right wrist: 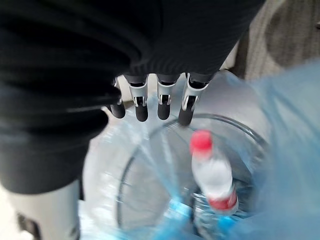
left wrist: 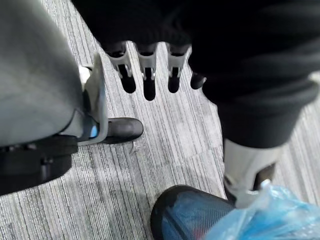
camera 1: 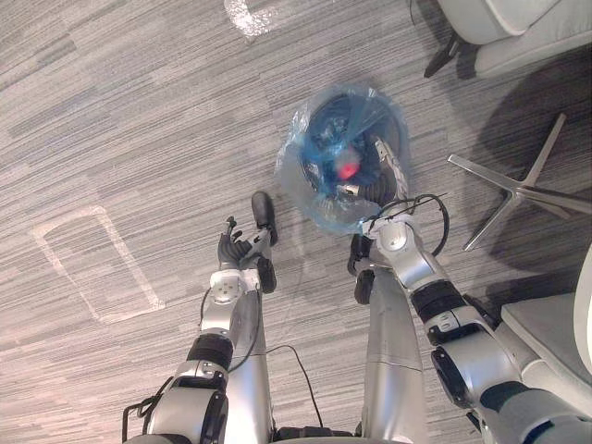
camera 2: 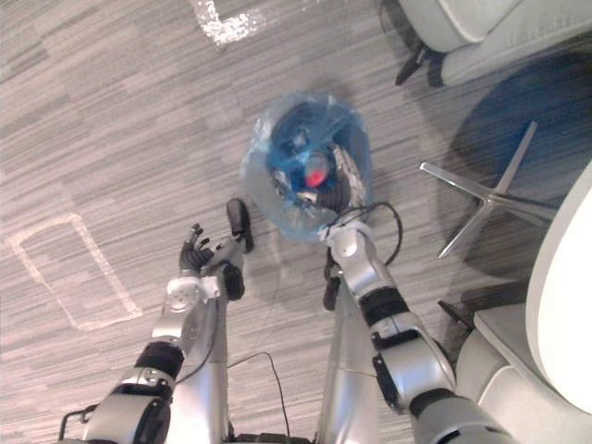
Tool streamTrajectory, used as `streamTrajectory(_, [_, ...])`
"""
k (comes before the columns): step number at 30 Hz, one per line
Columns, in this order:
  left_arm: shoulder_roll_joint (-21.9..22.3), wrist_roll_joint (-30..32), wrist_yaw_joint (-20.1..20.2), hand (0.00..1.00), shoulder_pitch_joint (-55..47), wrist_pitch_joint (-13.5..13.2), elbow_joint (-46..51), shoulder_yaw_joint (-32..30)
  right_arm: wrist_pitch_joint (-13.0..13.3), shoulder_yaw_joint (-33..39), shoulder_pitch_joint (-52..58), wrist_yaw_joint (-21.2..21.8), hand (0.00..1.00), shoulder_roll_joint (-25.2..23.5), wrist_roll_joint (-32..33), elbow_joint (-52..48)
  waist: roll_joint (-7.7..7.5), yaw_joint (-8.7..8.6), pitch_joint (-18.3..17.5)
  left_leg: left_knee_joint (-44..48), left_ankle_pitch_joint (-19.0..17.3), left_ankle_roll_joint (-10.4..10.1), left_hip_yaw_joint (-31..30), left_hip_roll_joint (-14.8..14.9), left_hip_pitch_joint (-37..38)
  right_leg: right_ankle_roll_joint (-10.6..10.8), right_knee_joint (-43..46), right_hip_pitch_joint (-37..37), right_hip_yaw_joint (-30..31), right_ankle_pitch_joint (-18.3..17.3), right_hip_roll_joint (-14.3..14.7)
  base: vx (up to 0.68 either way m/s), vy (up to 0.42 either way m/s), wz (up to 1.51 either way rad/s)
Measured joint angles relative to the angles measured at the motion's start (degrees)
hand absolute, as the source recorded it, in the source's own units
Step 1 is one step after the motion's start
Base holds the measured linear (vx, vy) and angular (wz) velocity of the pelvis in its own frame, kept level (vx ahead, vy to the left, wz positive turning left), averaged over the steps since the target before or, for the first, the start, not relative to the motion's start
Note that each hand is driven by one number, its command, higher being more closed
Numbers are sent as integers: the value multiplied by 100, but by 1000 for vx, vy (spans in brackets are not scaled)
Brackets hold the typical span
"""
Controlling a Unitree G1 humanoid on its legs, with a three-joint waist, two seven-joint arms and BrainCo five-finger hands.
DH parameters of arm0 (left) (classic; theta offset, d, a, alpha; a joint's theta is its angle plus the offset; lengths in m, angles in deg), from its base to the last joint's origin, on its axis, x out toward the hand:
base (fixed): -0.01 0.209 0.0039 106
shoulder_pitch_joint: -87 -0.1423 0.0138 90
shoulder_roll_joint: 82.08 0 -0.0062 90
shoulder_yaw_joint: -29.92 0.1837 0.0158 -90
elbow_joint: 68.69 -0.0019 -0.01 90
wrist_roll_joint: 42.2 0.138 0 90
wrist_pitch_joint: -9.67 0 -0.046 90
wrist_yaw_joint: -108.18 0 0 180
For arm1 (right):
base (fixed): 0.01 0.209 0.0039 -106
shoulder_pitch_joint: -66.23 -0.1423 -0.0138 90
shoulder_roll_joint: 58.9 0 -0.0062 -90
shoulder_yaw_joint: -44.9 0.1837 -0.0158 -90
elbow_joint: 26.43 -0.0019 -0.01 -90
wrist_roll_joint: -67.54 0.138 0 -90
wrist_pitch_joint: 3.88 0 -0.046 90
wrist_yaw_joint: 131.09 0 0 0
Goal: Gather rubbish on tea table into small bin, then transfer packed bag to large trash can.
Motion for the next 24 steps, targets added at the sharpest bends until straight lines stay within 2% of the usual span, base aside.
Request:
streamTrajectory(3, [-7, 8, 18, 0, -26, -2, 6, 11, 59, -247, 182, 13, 0, 2, -322, -311, -15, -8, -52, -7, -17, 21, 16, 10, 64, -2, -9, 49, 15, 1, 8, -21, -8, -2])
streamTrajectory(13, [-35, 75, 22, 0, -89, -5, -94, 59, 89, -1010, 303, 256, 0, 15, -1417, -206, -32, -3, -99, -122, 12, 3, 21, 53, 218, -38, -175, 219, -19, 61, 53, -7, -3, -2])
streamTrajectory(19, [-36, 2, -1, 0, -86, -23, -228, 58, 51, -1259, 58, 356, 0, -5, -1644, 704, -60, -3, -175, -320, 153, -49, 4, 20, 235, -51, -300, 225, -73, 111, 46, -1, -5, 3])
streamTrajectory(24, [-38, -179, -116, 0, -51, -63, -293, 37, -252, -1142, -363, 274, 0, -96, -1752, 1745, -59, -2, -175, -544, 202, -55, -18, -13, 215, -65, -393, 206, -168, 128, 14, -6, -4, 7])
